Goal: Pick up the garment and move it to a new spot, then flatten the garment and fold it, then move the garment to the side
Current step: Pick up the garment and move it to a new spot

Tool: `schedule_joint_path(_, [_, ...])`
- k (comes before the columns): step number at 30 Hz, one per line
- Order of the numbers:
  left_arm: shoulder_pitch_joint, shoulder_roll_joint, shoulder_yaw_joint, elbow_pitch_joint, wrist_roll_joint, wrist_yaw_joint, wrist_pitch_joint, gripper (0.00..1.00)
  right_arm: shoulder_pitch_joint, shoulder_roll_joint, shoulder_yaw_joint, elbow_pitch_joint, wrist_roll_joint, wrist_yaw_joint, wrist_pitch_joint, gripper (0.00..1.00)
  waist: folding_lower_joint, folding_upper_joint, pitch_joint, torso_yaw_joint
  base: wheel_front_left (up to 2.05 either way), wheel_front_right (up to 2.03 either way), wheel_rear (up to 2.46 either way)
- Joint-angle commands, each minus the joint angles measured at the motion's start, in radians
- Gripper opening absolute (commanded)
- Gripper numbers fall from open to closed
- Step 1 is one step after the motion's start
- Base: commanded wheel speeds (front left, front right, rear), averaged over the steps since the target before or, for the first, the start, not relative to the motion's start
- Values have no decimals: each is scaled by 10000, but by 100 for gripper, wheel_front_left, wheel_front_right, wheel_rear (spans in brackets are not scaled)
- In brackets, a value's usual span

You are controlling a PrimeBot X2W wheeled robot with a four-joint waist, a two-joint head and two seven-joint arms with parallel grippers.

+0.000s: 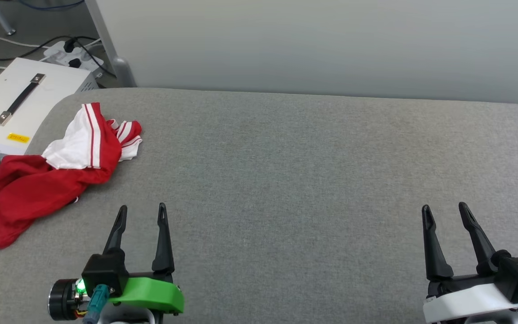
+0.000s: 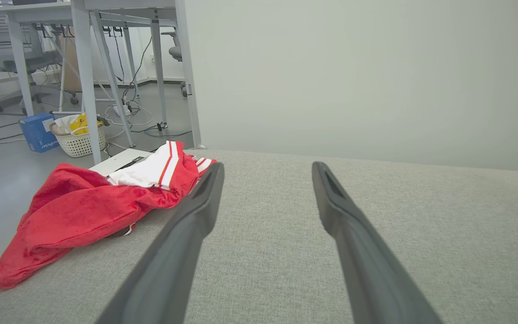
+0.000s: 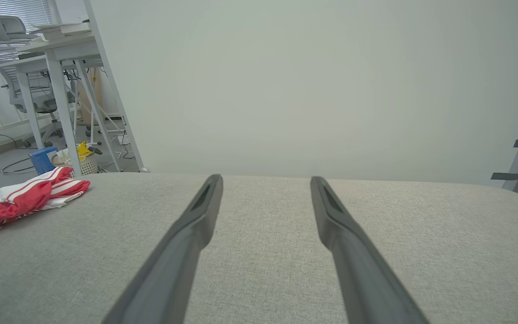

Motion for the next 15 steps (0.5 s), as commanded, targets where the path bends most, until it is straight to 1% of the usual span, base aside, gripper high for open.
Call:
schedule_joint_path(1, [-72,-45,70,39,-54,63,-59,100,45,-12,10,-14,-5,-9,-90,100,0,0,86,370,0,0,0])
schedule_joint_path(15, [-189,-45,438,145,-376,198,-59,100,-147,-12,191,-177,-309,-9,-90,100,0,0,466,2175,0,0,0])
